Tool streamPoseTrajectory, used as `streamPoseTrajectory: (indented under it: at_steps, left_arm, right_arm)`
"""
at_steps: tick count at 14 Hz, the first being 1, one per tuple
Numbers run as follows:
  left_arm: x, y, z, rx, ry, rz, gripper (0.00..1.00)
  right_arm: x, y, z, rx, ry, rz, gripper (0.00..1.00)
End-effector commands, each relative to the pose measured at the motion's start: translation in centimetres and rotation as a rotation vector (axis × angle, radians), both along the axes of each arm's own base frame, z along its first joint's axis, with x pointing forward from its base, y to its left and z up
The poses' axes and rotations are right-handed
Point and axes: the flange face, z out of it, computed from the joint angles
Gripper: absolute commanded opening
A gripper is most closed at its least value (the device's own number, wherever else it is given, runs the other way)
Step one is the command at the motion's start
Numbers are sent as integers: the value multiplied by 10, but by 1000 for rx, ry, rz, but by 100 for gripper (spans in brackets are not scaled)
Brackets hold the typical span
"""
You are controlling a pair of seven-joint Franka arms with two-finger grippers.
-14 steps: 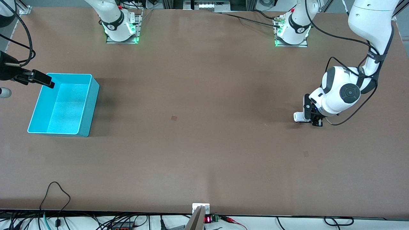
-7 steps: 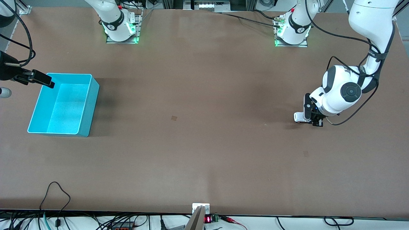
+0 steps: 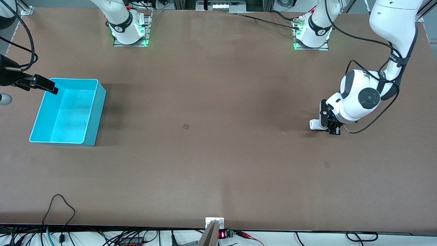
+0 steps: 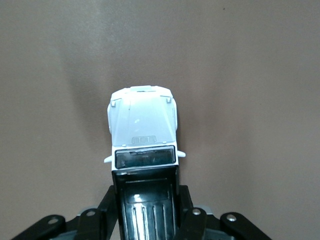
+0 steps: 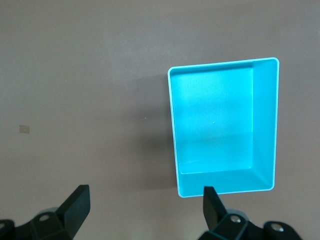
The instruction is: Wind and store white jeep toy
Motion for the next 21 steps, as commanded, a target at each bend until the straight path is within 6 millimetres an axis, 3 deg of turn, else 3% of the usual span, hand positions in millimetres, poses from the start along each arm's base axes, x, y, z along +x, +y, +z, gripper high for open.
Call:
streamPoseTrajectory:
  at_steps: [1, 12, 21]
  left_arm:
    - [-4, 0, 3, 10, -3, 1, 27]
    - [-7, 7, -8, 14, 13, 69, 24]
    - [-6, 13, -10, 39, 17, -67, 22]
  right_arm:
    - [-2, -2, 4, 17, 0, 10, 100]
    - [-2, -2, 4, 17, -1, 10, 100]
    - [-2, -2, 4, 17, 0, 10, 100]
